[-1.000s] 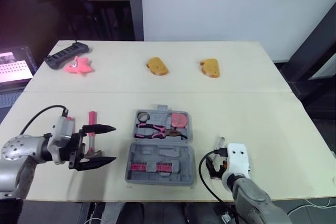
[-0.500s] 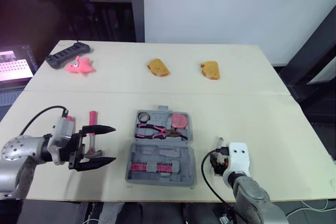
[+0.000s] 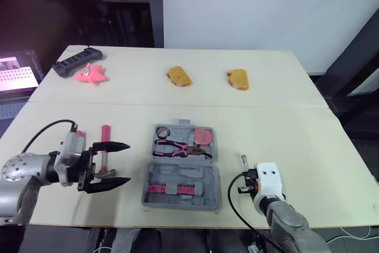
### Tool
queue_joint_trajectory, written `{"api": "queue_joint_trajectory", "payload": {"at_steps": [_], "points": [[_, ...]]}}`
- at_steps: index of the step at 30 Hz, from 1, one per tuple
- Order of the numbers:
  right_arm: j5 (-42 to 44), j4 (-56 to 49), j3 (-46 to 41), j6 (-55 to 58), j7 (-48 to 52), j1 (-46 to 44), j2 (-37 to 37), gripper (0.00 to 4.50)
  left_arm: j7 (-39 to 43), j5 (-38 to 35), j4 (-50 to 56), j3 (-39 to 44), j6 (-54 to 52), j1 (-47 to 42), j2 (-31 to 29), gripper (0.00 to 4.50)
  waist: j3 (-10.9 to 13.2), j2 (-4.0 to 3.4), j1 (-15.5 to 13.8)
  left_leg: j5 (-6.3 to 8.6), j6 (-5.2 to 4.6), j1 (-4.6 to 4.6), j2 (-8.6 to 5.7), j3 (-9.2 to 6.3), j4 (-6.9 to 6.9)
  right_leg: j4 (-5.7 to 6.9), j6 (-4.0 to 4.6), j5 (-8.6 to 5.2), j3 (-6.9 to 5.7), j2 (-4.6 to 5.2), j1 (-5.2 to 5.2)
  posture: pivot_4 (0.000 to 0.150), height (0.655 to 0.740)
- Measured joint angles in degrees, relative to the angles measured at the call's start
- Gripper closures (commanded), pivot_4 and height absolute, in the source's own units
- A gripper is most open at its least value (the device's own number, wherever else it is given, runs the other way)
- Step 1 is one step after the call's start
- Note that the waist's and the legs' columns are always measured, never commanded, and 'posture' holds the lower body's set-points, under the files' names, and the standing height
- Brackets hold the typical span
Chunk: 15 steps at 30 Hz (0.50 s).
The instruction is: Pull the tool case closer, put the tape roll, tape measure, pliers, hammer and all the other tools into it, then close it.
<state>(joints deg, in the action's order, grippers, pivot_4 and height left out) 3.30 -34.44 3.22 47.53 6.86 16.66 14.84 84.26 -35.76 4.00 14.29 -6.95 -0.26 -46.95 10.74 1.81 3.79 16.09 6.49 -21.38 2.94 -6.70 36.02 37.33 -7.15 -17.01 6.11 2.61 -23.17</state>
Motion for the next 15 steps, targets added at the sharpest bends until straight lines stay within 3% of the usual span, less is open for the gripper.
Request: {"api": "queue_joint_trajectory", "payload": {"at_steps": [5, 7, 10, 13, 15], "points": [[0.5, -2.8, 1.1, -1.2, 9.8, -3.8, 12.6, 4.44, -0.6, 0.1, 0.0, 0.0, 0.0, 0.0, 0.1, 0.0, 0.4, -0.59, 0.1, 0.0, 0.0, -0.02, -0.01, 0.0, 0.03, 0.02, -0.02, 0.01, 0.01, 0.0, -0.02, 0.15, 0.74], [2.7, -7.6, 1.3, -0.7, 15.9, -8.1, 19.3, 4.44, -0.7, 0.1, -0.1, 0.0, 0.0, 0.0, 0.1, 0.0, 0.4, -0.7, 0.3, 0.0, -0.01, 0.0, -0.01, 0.0, 0.02, 0.02, -0.18, 0.1, 0.02, -0.02, -0.03, 0.15, 0.74], [8.5, -13.8, 1.3, 2.8, 23.3, -15.3, 23.6, 4.44, -0.7, 0.2, -0.6, 0.1, 0.1, 0.0, 0.1, 0.0, 0.4, -0.69, 0.1, 0.0, -0.01, -0.02, 0.01, -0.06, 0.01, 0.03, -0.23, 0.12, -0.03, -0.05, -0.02, 0.15, 0.74], [14.3, -16.4, 5.7, 8.0, 32.0, -25.3, 31.4, 4.44, -1.1, 0.3, -0.7, 0.2, 0.0, 0.1, 0.1, 0.0, 0.5, -0.72, 0.0, 0.0, -0.01, -0.1, -0.04, -0.04, 0.11, -0.05, -0.22, 0.12, -0.02, 0.05, 0.0, 0.15, 0.74], [17.7, -15.9, 11.3, 12.8, 37.6, -37.3, 34.0, 4.44, -1.6, 0.3, -0.6, 0.0, -0.3, 0.1, 0.1, 0.0, 0.5, -0.75, 0.0, 0.0, -0.01, -0.07, -0.04, -0.03, 0.13, -0.04, -0.17, 0.1, -0.02, 0.05, 0.02, 0.15, 0.74]]}}
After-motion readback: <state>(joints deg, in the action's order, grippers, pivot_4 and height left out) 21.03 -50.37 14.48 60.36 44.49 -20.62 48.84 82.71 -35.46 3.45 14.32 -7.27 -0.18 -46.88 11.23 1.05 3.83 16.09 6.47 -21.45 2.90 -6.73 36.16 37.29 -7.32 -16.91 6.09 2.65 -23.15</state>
